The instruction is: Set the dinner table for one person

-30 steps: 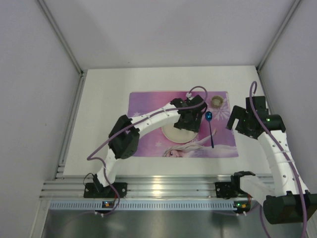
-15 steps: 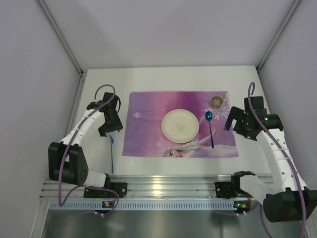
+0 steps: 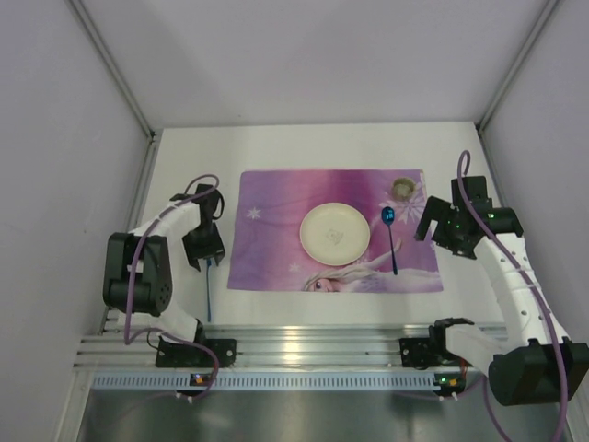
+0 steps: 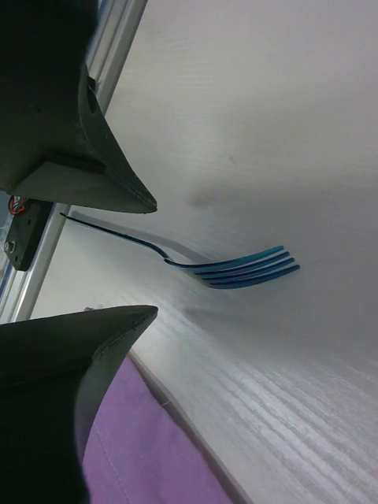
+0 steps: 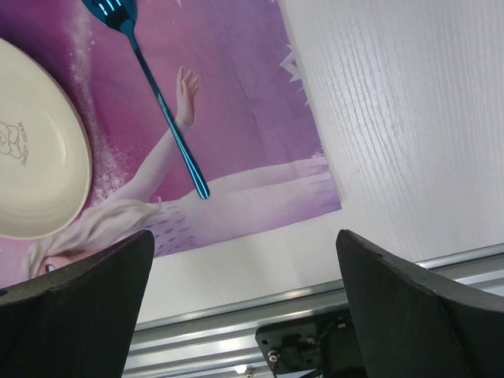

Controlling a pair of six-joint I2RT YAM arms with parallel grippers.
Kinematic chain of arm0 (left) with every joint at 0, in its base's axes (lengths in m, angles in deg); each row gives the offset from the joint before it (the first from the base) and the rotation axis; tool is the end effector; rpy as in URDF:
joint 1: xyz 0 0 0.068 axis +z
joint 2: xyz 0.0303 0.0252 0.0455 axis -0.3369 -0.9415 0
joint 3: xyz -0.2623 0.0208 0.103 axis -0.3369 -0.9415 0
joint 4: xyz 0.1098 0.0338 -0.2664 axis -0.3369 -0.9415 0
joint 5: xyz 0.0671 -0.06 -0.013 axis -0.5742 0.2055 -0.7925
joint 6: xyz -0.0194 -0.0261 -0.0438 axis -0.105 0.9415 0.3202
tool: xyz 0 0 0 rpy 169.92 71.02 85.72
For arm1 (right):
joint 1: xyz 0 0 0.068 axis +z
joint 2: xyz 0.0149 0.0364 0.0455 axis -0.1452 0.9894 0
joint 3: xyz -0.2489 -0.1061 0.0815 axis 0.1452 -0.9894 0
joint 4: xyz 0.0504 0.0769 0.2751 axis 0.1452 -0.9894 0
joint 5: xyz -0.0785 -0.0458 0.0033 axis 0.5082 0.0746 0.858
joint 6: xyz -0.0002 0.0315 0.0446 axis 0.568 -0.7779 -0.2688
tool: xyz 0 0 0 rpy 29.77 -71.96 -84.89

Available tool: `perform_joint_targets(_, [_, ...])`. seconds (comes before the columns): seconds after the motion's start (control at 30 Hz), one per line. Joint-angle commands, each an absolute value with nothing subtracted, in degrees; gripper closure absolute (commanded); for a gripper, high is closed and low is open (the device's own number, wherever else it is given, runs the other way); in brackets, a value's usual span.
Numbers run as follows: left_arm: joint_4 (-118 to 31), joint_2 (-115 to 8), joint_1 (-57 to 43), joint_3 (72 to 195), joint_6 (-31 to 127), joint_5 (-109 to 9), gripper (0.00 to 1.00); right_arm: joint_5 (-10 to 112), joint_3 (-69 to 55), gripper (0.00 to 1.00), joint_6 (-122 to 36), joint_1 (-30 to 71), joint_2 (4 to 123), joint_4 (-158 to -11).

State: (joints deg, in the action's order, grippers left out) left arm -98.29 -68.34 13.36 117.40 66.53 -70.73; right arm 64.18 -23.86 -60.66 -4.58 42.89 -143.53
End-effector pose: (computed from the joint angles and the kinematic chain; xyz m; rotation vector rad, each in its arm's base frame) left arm 0.2888 -0.0240 0.1729 -0.6224 2.9433 0.2847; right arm 0.2136 0.0103 0.3070 0.5054 2.5812 0.0368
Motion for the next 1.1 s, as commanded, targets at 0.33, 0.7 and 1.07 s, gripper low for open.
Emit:
perform_joint_targets(0.33, [-92.87, -79.25, 15.12, 121.64, 61.98, -75.91, 0.63, 65.21, -20.79, 0.00, -59.68, -3.78, 44.93, -141.73])
perform_joint_targets(0.7, [-95.49, -83.22, 15.38, 129.01, 60.48, -76.44, 1.00, 65.82, -20.35, 0.00, -59.94, -3.87, 46.25, -141.38])
perform_joint_targets(1.07, [-114.47, -88.65, -1.22, 156.25, 65.39, -88.91, 1.00, 65.12, -19.30, 0.00, -60.03, -3.87, 49.15, -139.97])
